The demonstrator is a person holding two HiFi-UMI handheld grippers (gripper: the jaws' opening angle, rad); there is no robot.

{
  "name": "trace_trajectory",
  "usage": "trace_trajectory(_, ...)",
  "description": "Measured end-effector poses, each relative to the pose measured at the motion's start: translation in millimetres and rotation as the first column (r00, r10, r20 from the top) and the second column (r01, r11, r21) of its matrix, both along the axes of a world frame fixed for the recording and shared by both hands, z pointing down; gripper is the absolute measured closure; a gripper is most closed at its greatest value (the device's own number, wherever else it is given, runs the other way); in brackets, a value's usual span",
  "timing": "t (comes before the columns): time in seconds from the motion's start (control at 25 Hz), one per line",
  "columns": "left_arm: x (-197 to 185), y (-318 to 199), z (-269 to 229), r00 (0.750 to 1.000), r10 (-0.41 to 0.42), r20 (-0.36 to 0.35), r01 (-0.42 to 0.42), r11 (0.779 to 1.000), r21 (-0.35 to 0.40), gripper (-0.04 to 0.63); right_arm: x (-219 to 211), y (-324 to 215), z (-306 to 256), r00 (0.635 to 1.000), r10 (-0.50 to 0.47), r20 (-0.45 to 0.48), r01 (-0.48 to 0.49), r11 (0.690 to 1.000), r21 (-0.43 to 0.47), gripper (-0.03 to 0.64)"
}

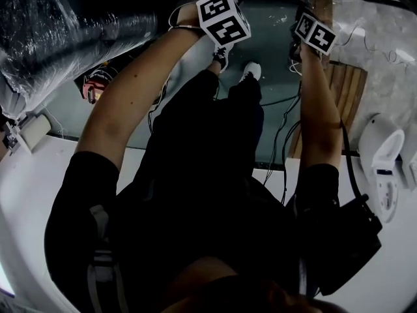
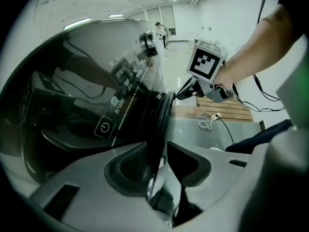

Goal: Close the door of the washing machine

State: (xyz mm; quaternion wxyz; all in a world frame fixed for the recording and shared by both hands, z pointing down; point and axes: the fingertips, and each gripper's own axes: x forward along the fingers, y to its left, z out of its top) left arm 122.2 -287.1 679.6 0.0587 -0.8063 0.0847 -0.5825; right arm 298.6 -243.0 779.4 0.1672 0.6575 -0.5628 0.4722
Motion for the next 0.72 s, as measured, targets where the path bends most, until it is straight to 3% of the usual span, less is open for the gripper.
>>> trace_trajectory(0.36, -2.6, -1.7, -4.7, 0.999, -0.053, -0.015, 0.053, 0.997, 0.052, 0.462, 1.8, -3.0, 9.2, 0.999, -0.021, 0.039, 0.022, 1.000, -0.016, 0.612)
trace_trajectory(0.52, -3.3, -2.0, -7.7, 0.992, -0.115, -0.056, 0.116, 0.993, 0.016, 0.463, 0.4, -4.3, 9.1, 0.998, -0.033, 0.049, 0.033, 0.999, -0.012, 0.614)
trace_trajectory(0.72, -1.5, -4.2, -6.4, 0.996, -0.084, -0.025, 0.086, 0.993, 0.075, 0.472, 2.1, -5.2, 9.8, 0.996, -0.065, 0.054, 0.064, 0.998, 0.021, 0.614)
